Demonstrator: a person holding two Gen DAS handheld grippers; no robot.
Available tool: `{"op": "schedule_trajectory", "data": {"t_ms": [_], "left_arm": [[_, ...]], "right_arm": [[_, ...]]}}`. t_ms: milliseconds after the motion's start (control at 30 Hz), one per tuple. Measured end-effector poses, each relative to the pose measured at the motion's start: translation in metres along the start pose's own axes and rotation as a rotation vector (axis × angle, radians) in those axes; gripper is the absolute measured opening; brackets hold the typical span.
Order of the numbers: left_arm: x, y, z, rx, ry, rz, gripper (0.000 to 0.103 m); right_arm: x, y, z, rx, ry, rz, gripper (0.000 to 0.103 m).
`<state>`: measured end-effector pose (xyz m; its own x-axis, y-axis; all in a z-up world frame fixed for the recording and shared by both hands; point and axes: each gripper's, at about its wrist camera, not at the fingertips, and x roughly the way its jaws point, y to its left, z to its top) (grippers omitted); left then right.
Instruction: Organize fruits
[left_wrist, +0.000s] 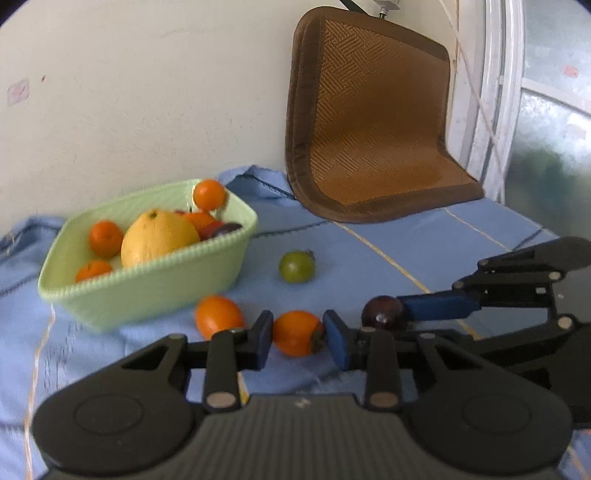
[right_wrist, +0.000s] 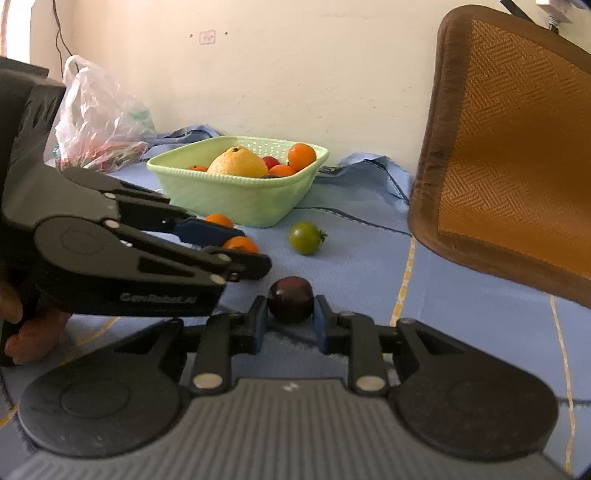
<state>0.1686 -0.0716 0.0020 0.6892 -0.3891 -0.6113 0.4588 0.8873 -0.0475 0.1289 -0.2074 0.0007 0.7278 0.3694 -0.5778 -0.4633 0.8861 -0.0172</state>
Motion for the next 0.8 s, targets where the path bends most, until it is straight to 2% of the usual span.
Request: {"op": "schedule_trajectory", "data": {"t_ms": [233,333,433,600,800], "left_arm": [[-0.055,-0.006,-0.042,-0.015,-0.023,-0.015,0.030],[-0.080,-0.004,-0.062,-0.058,-0.009,-0.021,0.030],[-0.105,-0.009,-0.080,-0.053,-0.024,0.007,0.030],[-0.134,-0.021,-0.103,-0.054,-0.041,0.056,0.030],[-0.144,-0.023,-0.110,-0.108,-0.050,0.084,0.030]], "right_arm": [[-0.028,0.027,-0.023,0.008,-0.004,0.044,0.029],[-0.041,0.047,-0.032,-0.013,-0.017,0.056,0.029],[-0.052,0.064,-0.039,-0.008,-0.016,0.098,0.029],[-0.069,0.087,-0.051,-0.025,-0.029,0.115,0.029],[-0.089,0.097,-0.063,-0.010,-0.041,0.094,0.029]]}}
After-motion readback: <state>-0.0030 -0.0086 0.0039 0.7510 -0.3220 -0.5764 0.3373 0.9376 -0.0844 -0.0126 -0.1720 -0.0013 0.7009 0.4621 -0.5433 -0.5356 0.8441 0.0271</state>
